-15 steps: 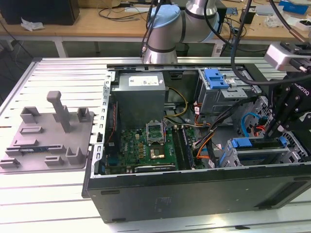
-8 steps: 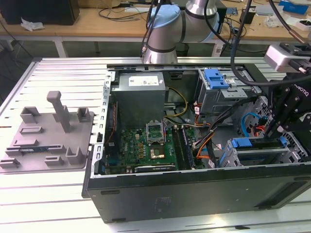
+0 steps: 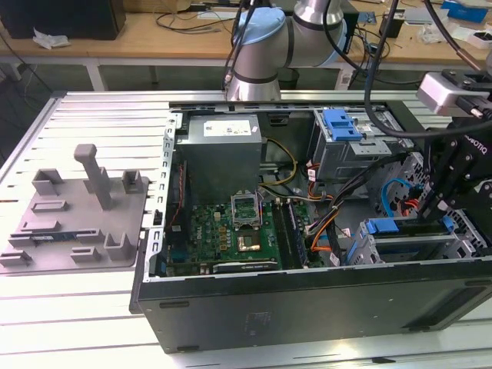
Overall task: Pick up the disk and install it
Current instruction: 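Insert the first disk wire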
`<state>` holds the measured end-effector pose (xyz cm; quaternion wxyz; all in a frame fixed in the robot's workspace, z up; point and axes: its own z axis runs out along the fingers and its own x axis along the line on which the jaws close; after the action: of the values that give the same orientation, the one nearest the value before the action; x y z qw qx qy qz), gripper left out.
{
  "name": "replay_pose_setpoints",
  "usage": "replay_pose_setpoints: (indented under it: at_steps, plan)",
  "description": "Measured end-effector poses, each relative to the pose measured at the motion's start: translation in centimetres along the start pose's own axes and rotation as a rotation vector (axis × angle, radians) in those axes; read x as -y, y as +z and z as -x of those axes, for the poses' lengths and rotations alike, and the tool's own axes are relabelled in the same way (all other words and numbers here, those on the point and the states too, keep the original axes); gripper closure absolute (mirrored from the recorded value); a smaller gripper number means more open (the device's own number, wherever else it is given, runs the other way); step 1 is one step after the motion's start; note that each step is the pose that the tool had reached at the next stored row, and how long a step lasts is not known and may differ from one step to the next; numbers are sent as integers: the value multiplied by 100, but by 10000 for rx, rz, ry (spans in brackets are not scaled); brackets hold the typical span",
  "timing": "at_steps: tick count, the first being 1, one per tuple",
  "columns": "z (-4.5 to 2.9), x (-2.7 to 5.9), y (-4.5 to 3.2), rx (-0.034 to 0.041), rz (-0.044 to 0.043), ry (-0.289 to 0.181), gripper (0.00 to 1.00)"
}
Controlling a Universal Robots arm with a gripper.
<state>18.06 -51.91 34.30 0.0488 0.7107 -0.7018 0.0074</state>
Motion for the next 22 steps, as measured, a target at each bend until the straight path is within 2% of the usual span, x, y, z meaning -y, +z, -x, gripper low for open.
replay_pose_setpoints:
  at_steps: [18, 20, 21, 22]
  plan:
    - [6, 10, 69, 13, 5, 52, 82]
    - [4, 9, 45, 5, 5, 54, 70]
    - [1, 7, 14, 7, 5, 54, 70]
    - [-2, 5, -23, 7, 5, 55, 64]
